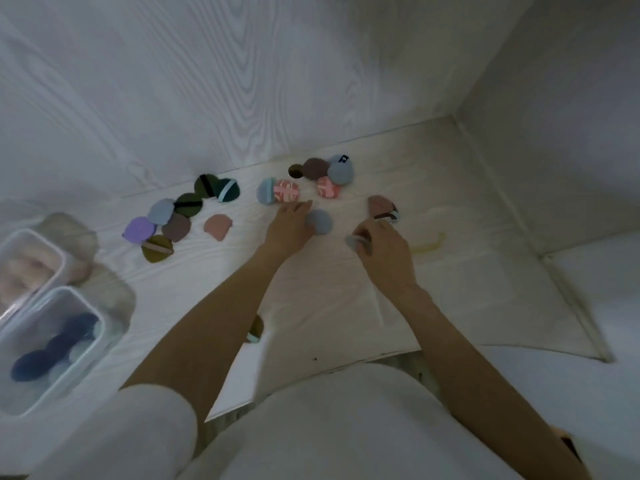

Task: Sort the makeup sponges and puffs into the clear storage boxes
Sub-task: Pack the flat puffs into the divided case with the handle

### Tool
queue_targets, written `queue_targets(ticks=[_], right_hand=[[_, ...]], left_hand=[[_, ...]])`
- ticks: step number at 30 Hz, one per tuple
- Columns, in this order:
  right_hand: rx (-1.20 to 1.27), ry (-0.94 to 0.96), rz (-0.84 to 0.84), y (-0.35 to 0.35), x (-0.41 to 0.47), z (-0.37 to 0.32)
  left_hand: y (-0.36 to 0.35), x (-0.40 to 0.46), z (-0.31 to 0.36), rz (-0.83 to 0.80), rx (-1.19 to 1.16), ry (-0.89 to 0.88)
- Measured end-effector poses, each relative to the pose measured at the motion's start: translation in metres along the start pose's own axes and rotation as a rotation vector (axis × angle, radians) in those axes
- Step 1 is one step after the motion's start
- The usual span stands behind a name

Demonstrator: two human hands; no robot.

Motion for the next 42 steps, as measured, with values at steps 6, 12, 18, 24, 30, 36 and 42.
queue_targets(ticks=[6, 12, 18, 24, 30, 36, 42], right_hand=[[0.240, -0.271, 0.159, 0.048, -0.044, 0.052], [0.287, -0.366, 0.247, 0.056, -0.075, 0.077], [0.327, -0.409, 0.346, 0.071, -0.100, 0.095], [0.407, -0.422, 0.377, 0.073, -0.117, 0.098], [0.459, -0.440, 0.405, 0.070, -0.129, 0.097], [0.481, -0.469, 0.421, 0.065, -0.135, 0.098], [0.408, -0.355, 0.413, 0.059, -0.129, 0.081]], left_hand=[[0.003, 0.010, 0.013, 0.068, -0.060, -0.089], [0.067, -0.054, 0.055, 0.318, -0.304, -0.324], [0.048, -0.130, 0.147, 0.316, -0.105, -0.798], [0.026, -0.137, 0.174, 0.214, 0.022, -0.930], [0.021, -0.147, 0.189, 0.200, 0.114, -1.115], [-0.004, -0.143, 0.172, 0.093, 0.169, -1.055], [-0.011, -0.146, 0.170, 0.118, 0.322, -1.095]])
Point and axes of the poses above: each hand's wrist, its own x-axis towards the middle knuckle, its own y-axis out of the back of the hand, z = x × y, the point moved 10 cm from there along x, towards the middle knuckle, and after that the axes turned 12 degrees about x, right-handed, at the moved point
